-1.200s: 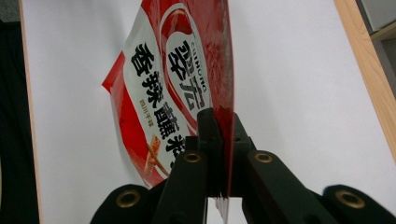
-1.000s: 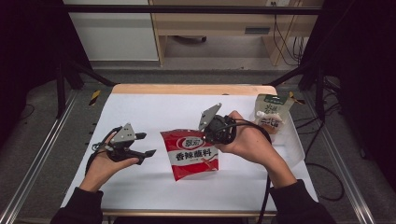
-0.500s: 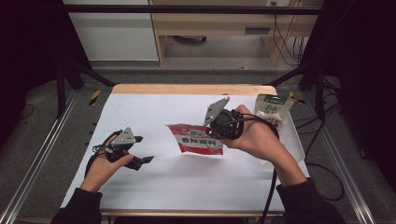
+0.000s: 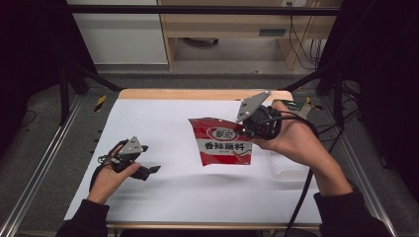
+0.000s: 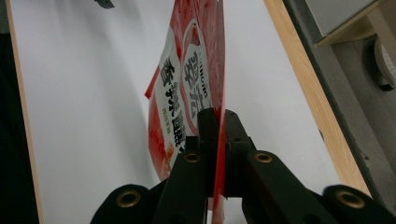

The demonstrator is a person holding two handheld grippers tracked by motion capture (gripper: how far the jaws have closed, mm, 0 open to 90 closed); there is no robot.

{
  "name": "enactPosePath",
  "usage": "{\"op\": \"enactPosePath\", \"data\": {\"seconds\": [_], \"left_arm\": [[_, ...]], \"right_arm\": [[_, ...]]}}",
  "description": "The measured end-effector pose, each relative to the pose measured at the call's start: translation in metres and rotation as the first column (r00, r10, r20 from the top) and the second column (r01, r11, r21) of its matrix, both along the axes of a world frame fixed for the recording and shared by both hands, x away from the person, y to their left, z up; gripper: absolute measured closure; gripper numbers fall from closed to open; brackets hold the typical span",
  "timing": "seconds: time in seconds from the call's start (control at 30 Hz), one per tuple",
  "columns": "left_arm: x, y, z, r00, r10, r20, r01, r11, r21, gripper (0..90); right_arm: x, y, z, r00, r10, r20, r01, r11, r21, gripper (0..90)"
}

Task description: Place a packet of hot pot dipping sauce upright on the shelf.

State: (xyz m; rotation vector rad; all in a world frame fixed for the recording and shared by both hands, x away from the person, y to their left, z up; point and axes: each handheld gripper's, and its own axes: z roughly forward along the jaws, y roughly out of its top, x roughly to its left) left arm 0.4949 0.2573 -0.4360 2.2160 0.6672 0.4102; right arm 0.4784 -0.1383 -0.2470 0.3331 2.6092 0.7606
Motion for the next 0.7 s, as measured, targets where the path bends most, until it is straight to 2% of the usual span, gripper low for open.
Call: {"op": "enactPosePath", "data": {"seconds": [0.17, 0.43, 0.7], "left_arm": [[0.001, 0.004, -0.002, 0.9999, 0.016, 0.005, -0.016, 0.9999, -0.006, 11.1], [0.003, 0.007, -0.006, 0.9995, 0.030, -0.008, -0.030, 0.9995, -0.005, 10.9], [0.004, 0.007, -0.006, 0.9992, 0.039, -0.004, -0.039, 0.9992, -0.008, 10.8]], "right_arm": [[0.000, -0.015, 0.009, 0.9997, -0.023, 0.010, 0.023, 1.000, -0.002, 89.5], [-0.003, -0.039, 0.027, 0.9978, -0.062, 0.025, 0.061, 0.998, 0.019, 89.4], [-0.007, -0.065, 0.033, 0.9935, -0.110, 0.027, 0.109, 0.993, 0.038, 89.5]]}}
